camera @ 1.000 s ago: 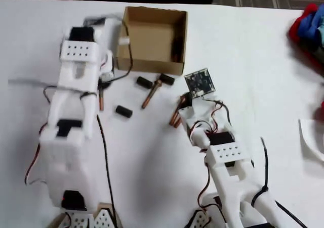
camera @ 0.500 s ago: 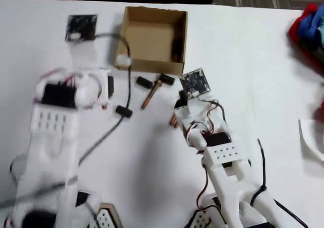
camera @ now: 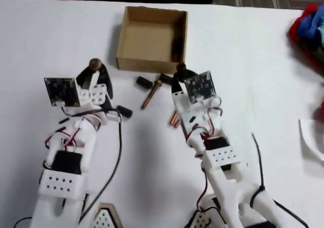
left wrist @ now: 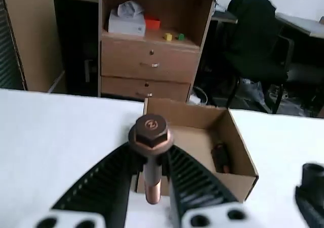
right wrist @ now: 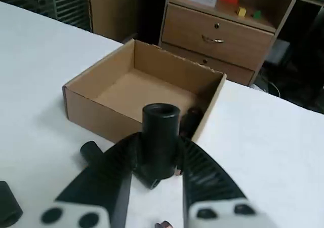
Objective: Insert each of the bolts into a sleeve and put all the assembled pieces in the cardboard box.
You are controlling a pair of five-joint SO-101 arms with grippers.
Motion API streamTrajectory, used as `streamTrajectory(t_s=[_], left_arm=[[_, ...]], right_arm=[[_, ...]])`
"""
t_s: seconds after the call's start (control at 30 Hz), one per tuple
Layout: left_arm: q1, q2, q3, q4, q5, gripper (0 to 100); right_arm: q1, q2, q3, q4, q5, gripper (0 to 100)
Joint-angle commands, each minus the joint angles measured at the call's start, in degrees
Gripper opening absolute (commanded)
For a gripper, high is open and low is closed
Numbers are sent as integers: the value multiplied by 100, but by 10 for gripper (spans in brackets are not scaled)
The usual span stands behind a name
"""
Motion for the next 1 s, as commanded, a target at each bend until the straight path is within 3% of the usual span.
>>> streamTrajectory(t_s=[0.0, 0.17, 0.33, 0.57, 0.73, 0.97], left_arm=[[396, -185, -198, -343, 18, 24], [914, 554, -884, -536, 44, 25], [1125, 1837, -2149, -492, 53, 25], [1864, 2734, -3116, -492, 44, 25], [2435, 3138, -3301, -527, 44, 25], [2523, 4105, -4171, -527, 44, 25]], right_arm=[[-101, 725, -9, -1253, -70, 22], [207, 1851, 132, -2905, -149, 22], [330, 1851, 273, -3248, -1952, 21], [233, 1815, 299, -3108, -985, 21], [382, 1815, 264, -3152, -958, 21], [374, 2176, 457, -4057, -958, 21]])
